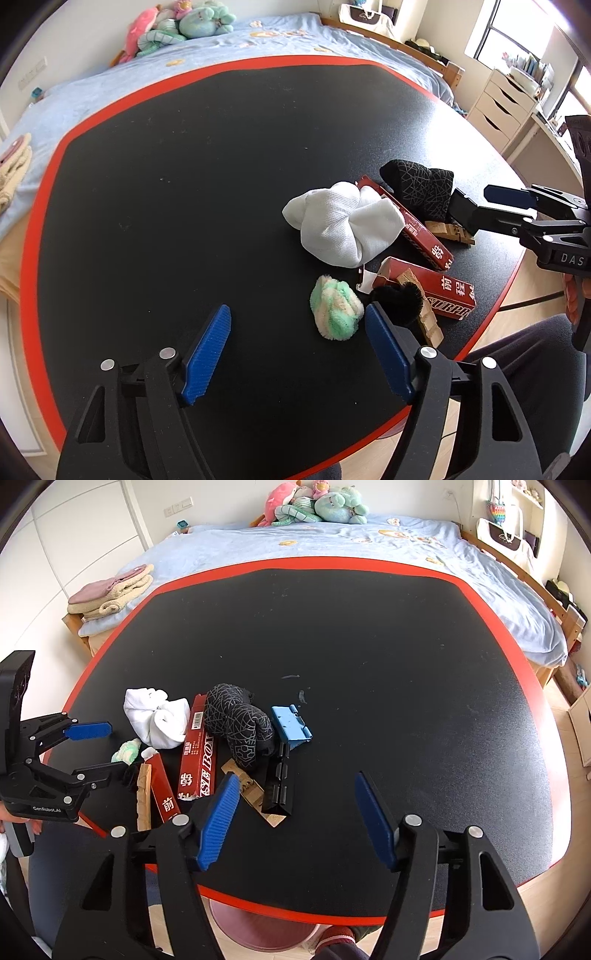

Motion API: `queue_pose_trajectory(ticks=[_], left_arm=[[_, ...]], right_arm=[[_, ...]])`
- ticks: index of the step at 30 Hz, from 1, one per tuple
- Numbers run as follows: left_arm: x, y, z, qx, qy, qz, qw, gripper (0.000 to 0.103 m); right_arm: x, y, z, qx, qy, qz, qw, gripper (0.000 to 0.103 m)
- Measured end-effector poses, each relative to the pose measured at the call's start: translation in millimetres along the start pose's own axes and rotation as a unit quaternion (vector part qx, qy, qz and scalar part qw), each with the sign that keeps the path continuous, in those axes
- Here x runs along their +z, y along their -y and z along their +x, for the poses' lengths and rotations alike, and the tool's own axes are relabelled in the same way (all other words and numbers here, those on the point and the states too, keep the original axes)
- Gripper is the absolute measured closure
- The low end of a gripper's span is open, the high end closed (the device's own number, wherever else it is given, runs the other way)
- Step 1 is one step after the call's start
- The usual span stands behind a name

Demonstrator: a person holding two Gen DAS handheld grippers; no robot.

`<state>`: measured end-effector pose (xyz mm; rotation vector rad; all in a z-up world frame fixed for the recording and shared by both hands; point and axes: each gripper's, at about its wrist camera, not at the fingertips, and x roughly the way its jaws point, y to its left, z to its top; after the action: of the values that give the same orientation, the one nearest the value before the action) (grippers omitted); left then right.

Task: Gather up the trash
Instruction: 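Move left tool to green-white pom-pom while right tool reaches small black clip, then close left tool on the pom-pom while right tool closes on the black clip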

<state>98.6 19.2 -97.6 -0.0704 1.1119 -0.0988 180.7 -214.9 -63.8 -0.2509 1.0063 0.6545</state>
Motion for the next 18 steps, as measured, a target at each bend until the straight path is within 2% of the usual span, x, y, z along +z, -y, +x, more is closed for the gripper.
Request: queue_pose_trajectory(ticks=[2, 4, 6, 7, 9, 18], left_arm=[[2.5, 0.3, 1.2, 0.0, 0.0, 0.004, 1.0, 0.034], [5.5, 0.9, 1.7, 0.001, 0.001, 0.005, 1.0, 0.042], [8.2, 1.5, 1.4, 0.005, 0.001, 0.008, 1.0, 0.059], [9.1, 2.0, 1.8, 0.005, 0.001, 0.008, 1.0, 0.062], [8.2, 2.7, 1.6, 0.009, 0.002, 0.011, 0.9999, 0.079], [7.2, 5.2, -3.4, 0.01, 0.012, 0.004, 0.9999, 0.079]], right_arm=[[0.9, 0.4, 5.0, -0.004, -0.012, -0.004, 1.0, 0.056], [0.4, 0.2, 8.0, 0.003, -0.015, -0.003, 1.0, 0.067], [1.1, -1.2, 9.4, 0.01, -0.013, -0.004, 1.0, 0.081], [1.2, -1.7, 10.1, 0.01, -0.015, -0.006, 1.0, 0.083], [0.6, 0.1, 10.6, 0.011, -0.016, -0.008, 1.0, 0.09], [-1.8, -3.7, 3.8, 0.031, 0.0, 0.008, 0.999, 0.093]])
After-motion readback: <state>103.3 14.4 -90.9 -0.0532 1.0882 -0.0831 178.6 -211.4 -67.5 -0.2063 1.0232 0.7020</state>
